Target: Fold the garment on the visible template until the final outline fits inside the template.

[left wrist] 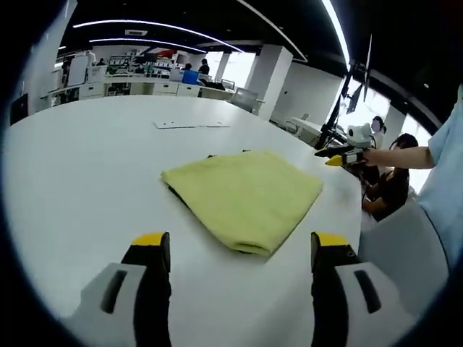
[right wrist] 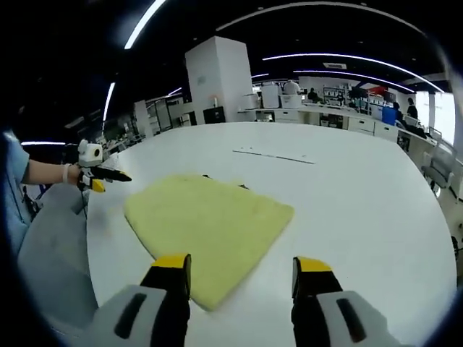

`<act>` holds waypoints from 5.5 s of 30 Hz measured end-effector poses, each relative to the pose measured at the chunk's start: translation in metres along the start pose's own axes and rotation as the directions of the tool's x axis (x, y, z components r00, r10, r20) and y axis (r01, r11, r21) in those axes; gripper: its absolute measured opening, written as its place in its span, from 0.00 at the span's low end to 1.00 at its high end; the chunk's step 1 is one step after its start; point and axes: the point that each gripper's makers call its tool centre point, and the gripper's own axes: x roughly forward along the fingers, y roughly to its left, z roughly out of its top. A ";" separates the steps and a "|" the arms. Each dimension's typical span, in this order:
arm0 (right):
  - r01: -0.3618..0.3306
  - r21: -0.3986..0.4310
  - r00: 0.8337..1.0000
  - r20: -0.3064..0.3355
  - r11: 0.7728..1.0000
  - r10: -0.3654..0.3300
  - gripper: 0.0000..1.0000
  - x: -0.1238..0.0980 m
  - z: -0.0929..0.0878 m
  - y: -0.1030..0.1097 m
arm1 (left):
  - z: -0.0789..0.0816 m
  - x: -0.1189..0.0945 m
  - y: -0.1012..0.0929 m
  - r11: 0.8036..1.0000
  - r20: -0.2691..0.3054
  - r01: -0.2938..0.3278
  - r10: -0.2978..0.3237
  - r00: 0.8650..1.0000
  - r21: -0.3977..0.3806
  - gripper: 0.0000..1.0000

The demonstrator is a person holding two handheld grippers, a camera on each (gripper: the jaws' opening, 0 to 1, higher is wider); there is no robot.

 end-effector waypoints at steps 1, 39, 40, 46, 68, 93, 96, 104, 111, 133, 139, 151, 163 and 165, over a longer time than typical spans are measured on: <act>-0.008 0.012 1.000 -0.003 1.000 0.008 0.50 0.000 -0.003 0.002 | -0.002 0.000 -0.003 1.000 -0.002 0.009 -0.009 1.000 -0.001 0.68; -0.079 0.119 0.990 -0.109 0.990 0.092 0.21 -0.003 -0.056 0.020 | -0.037 0.038 -0.012 0.979 -0.032 -0.003 -0.003 0.999 -0.202 0.10; -0.078 0.121 0.990 -0.109 0.990 0.091 0.21 -0.003 -0.056 0.020 | -0.037 0.039 -0.012 0.979 -0.031 -0.003 -0.004 0.999 -0.205 0.11; -0.074 0.123 0.989 -0.121 0.990 0.089 0.20 0.000 -0.058 0.020 | -0.039 0.040 -0.014 0.977 -0.031 0.003 -0.009 0.999 -0.212 0.04; -0.081 0.103 0.988 -0.122 0.991 0.094 0.07 0.009 -0.055 0.018 | -0.038 0.034 -0.010 0.964 -0.013 0.007 -0.011 1.000 -0.266 0.00; -0.090 0.103 0.982 -0.156 0.991 0.106 0.00 0.005 -0.057 0.020 | -0.047 0.000 0.003 0.968 -0.029 -0.027 0.021 0.999 -0.249 0.00; -0.091 0.106 0.982 -0.156 0.990 0.107 0.00 0.003 -0.059 0.022 | -0.051 0.003 -0.001 0.971 -0.048 -0.023 0.012 0.999 -0.238 0.00; -0.093 0.140 0.982 -0.148 0.986 0.114 0.00 -0.011 -0.073 0.033 | -0.065 -0.003 -0.008 0.972 -0.079 -0.009 -0.010 0.997 -0.236 0.00; -0.100 0.163 0.981 -0.149 0.982 0.125 0.00 -0.023 -0.086 0.046 | -0.078 -0.008 -0.019 0.977 -0.138 0.006 -0.036 0.990 -0.213 0.00; -0.077 0.108 0.991 -0.102 0.991 0.088 0.16 -0.036 -0.073 0.039 | -0.046 -0.022 -0.020 0.971 -0.027 0.049 -0.057 0.998 -0.235 0.12; -0.088 0.027 0.994 -0.066 0.996 0.090 0.54 -0.042 -0.061 0.041 | -0.022 -0.033 -0.023 0.982 0.043 0.045 -0.038 0.998 -0.183 0.37; -0.090 0.034 0.996 0.005 0.995 0.090 0.95 -0.039 -0.042 0.048 | -0.008 -0.045 -0.023 0.988 0.125 -0.058 0.076 0.989 -0.142 0.99; -0.093 0.078 0.992 0.094 0.993 0.086 1.00 -0.035 -0.013 0.049 | -0.004 -0.054 -0.027 0.984 0.145 -0.139 0.155 0.977 -0.112 0.99; -0.097 0.099 0.988 0.127 0.990 0.084 1.00 -0.035 -0.009 0.053 | -0.005 -0.056 -0.024 0.982 0.139 -0.163 0.175 0.975 -0.096 0.99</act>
